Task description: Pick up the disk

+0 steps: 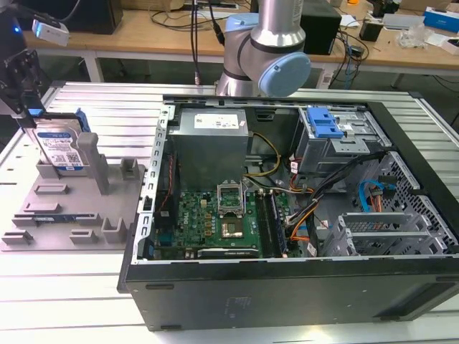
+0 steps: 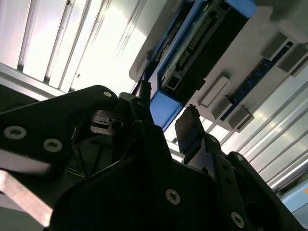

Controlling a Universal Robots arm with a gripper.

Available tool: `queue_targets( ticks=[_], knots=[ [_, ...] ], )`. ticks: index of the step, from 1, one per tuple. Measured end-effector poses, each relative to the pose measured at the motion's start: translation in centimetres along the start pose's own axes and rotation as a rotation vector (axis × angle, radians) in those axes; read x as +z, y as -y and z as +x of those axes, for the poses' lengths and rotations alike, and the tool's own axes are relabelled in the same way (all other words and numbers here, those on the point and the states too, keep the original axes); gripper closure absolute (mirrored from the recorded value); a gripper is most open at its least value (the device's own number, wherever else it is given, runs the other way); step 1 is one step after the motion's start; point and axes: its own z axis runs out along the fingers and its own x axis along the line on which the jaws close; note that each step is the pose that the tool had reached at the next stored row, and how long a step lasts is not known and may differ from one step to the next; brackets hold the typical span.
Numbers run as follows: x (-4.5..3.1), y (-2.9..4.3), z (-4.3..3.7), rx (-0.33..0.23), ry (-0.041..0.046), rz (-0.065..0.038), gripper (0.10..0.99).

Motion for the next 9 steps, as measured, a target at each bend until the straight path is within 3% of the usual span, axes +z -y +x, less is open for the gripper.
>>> queue_targets(
  ticks=[9],
  knots=[
    [0.95,0.02,-0.04,-0.036,-0.0006,0.001,0.604]
  ],
)
